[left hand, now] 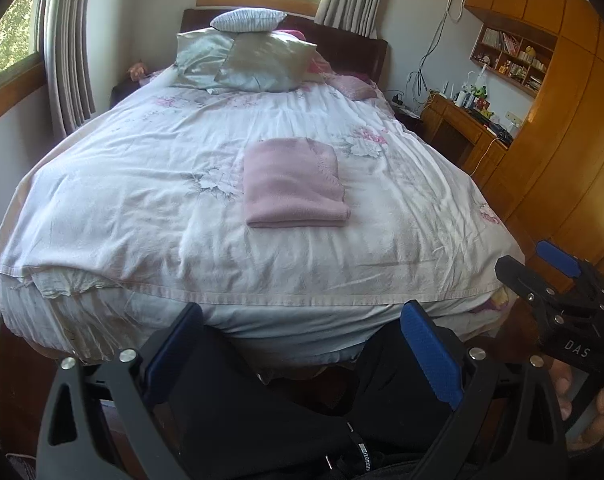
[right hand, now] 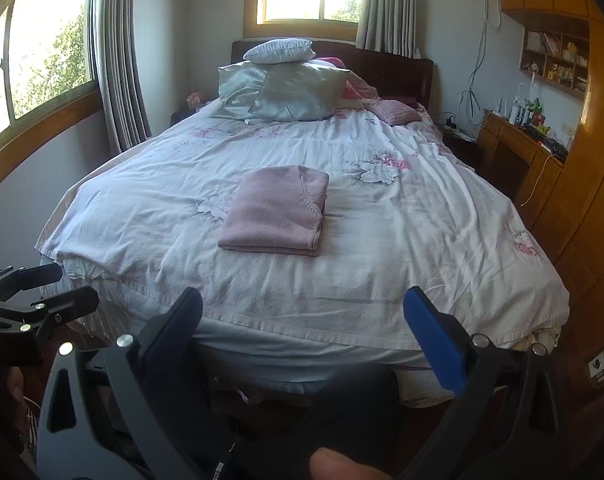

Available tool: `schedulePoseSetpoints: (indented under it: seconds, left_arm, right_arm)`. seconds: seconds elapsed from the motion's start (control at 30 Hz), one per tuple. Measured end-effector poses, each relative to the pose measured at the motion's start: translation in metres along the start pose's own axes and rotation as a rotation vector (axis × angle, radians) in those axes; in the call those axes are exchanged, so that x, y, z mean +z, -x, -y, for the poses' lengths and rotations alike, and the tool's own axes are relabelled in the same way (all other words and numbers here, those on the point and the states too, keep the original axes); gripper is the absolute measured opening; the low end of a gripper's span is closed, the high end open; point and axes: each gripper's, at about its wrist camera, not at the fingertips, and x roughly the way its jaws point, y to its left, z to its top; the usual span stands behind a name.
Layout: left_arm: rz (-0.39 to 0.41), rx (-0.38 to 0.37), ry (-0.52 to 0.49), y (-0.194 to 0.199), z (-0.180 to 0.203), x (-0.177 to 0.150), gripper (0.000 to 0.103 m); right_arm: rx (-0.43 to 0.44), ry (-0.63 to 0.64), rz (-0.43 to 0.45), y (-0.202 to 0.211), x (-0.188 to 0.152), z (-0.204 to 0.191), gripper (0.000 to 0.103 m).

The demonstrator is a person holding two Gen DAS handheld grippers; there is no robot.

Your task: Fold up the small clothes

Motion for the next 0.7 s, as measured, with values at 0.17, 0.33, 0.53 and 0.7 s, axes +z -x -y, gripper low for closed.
schedulePoseSetpoints:
  seconds: [0.17,0.33,0.53,0.7]
  left_arm:
    - [0.008,0.005,-0.002,0.000,-0.001,0.000,0.099]
    - [0.007,0.013,-0.012,0.000,0.001,0.004,0.099]
    - [-0.003,0.010,-0.011,-0.002,0.002,0.006,0.099]
    - [-0.001,0.014,-0.008,-0.002,0.001,0.008,0.099]
  right_arm:
    - [-0.001,0.017,-0.009,-0.002,0.001,-0.004,0.100]
    - [0.005,0.021,-0.007,-0.003,0.004,-0.005,0.100]
    - [0.013,0.031,-0.018,-0.009,0.009,-0.007,0.100]
    - [0.023,0.029,-0.023,-0.011,0.014,-0.008,0.100]
